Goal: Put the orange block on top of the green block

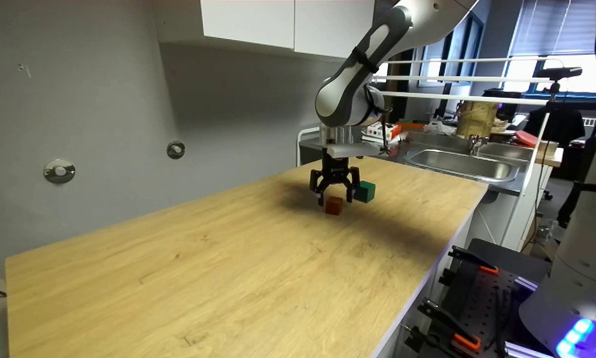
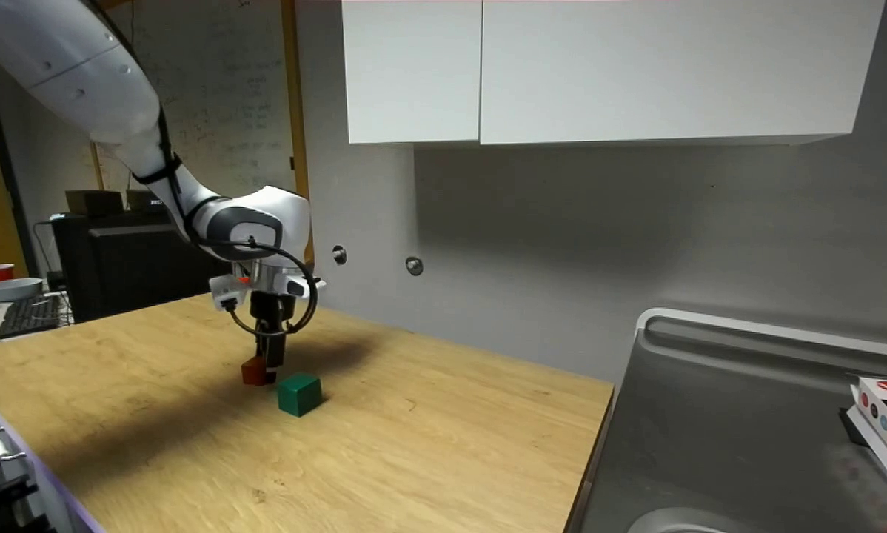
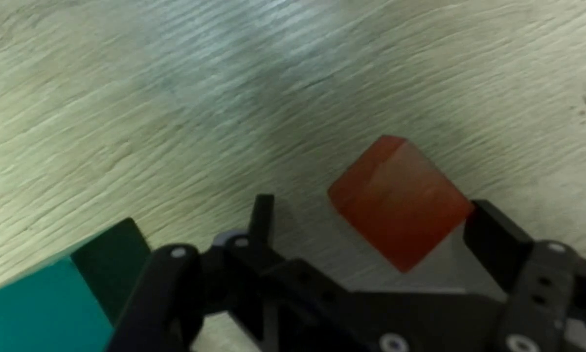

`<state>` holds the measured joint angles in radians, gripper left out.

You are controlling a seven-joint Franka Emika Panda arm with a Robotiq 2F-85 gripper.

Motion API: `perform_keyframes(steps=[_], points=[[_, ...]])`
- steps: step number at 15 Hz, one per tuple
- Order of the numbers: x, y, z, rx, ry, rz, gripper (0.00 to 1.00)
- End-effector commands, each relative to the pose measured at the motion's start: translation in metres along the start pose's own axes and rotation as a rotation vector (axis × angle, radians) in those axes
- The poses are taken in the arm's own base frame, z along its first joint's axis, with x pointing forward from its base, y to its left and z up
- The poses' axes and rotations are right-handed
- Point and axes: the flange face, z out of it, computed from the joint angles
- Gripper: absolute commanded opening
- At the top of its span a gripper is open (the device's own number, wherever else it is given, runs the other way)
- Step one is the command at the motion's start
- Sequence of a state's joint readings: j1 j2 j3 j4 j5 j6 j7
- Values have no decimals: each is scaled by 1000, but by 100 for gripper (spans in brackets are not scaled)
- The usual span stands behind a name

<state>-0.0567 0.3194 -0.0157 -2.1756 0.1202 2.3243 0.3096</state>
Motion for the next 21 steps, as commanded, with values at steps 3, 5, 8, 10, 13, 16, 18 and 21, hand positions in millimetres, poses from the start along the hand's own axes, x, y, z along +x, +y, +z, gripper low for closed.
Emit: perform_keyframes(steps=[3, 5, 8, 10, 13, 16, 18, 21], points=[[9, -16, 2, -6, -52, -15, 59], [8, -21, -6, -9, -51, -21, 44], [7, -27, -18, -7, -39, -26, 35], [8, -25, -25, 2, -26, -23, 35], [12, -9, -33, 23, -14, 4, 35], [18, 20, -37, 46, -10, 58, 35], [20, 40, -38, 64, -11, 100, 35], [21, 66, -41, 92, -13, 153, 35]])
